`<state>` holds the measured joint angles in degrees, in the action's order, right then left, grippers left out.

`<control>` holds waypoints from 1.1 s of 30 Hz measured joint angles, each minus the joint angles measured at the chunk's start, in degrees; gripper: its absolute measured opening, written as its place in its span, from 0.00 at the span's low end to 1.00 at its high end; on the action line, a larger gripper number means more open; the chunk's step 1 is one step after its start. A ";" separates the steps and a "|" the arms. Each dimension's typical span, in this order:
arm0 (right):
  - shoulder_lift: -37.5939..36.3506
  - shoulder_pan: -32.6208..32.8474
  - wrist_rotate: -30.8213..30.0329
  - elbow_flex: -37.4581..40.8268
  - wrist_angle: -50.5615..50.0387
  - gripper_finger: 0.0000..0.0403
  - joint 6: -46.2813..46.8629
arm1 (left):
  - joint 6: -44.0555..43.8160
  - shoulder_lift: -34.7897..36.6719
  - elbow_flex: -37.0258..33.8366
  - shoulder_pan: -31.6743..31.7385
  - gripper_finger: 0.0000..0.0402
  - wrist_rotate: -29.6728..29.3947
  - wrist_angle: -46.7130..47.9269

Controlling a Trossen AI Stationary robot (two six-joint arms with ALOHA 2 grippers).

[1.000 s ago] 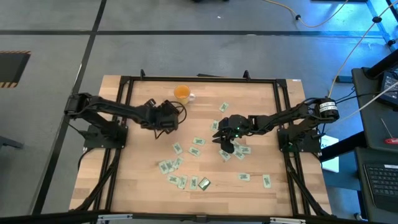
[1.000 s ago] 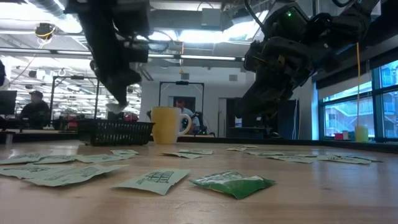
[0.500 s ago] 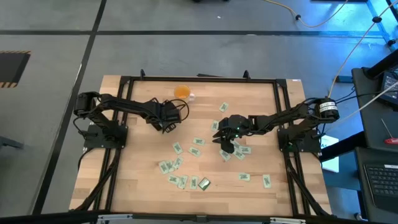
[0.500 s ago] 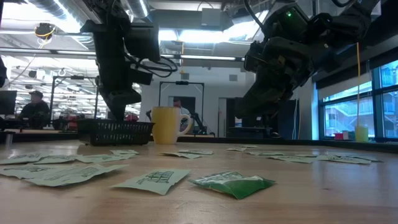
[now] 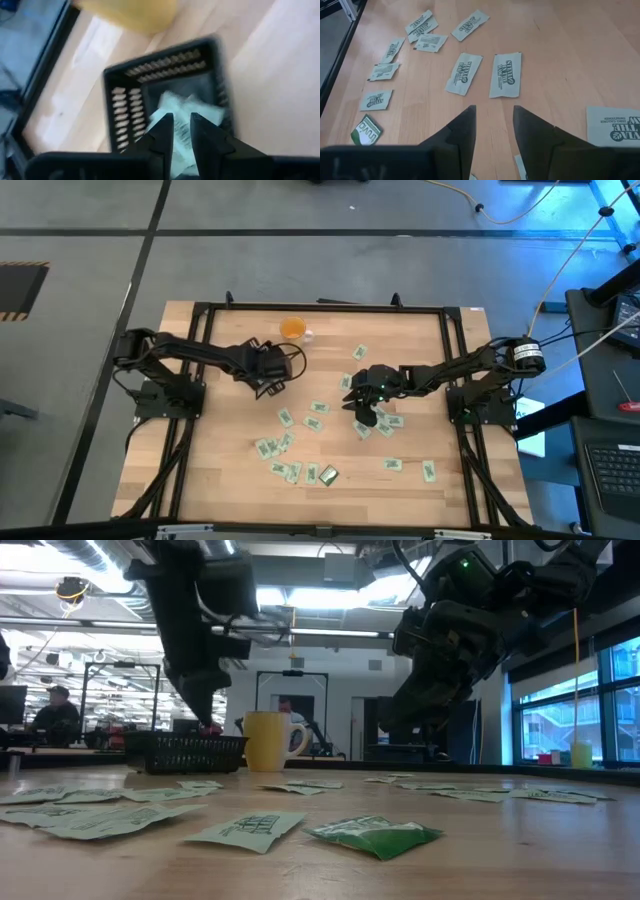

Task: Pick and place Stevia / Truvia into bins
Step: Put the green stevia packet into the black bin

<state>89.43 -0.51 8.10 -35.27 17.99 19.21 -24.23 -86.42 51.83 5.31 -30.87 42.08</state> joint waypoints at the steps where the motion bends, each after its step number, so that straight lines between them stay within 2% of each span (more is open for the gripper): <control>1: 0.00 0.00 0.00 0.00 -0.25 0.33 0.03 | -0.01 0.23 0.00 -0.50 0.15 0.42 -0.58; 5: 0.00 0.02 0.00 0.02 -0.34 0.33 0.00 | 0.08 0.38 -0.20 -2.35 0.15 3.44 -0.44; 10: 0.00 0.02 0.00 0.02 -0.30 0.33 -0.02 | -6.57 0.33 -0.68 -3.14 0.15 3.82 -0.90; 12: 0.00 0.02 0.00 0.02 -0.30 0.33 0.02 | -5.62 0.31 -0.68 -3.47 0.15 3.91 -1.99; 16: 0.00 0.02 0.00 0.02 -0.30 0.33 0.02 | 1.67 0.31 -0.68 -6.42 0.14 4.93 -9.50; 19: 0.00 0.02 0.00 0.02 -0.30 0.33 0.02 | 7.50 0.31 -0.68 -9.16 0.14 8.21 -15.69; 22: 0.00 0.02 0.00 0.02 -0.30 0.33 0.02 | 10.20 0.31 -0.68 -11.55 0.15 12.92 -17.88; 29: 0.00 0.02 0.00 0.02 -0.30 0.33 0.00 | 4.08 -0.56 -0.68 -14.41 0.14 21.09 -13.68; 33: 0.00 0.02 0.00 0.02 -0.30 0.33 0.00 | 5.88 -3.02 -0.68 -16.67 0.14 22.89 -13.49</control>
<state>89.43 -0.49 8.10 -35.24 17.69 19.20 -18.35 -89.44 51.16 -11.36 -7.98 28.59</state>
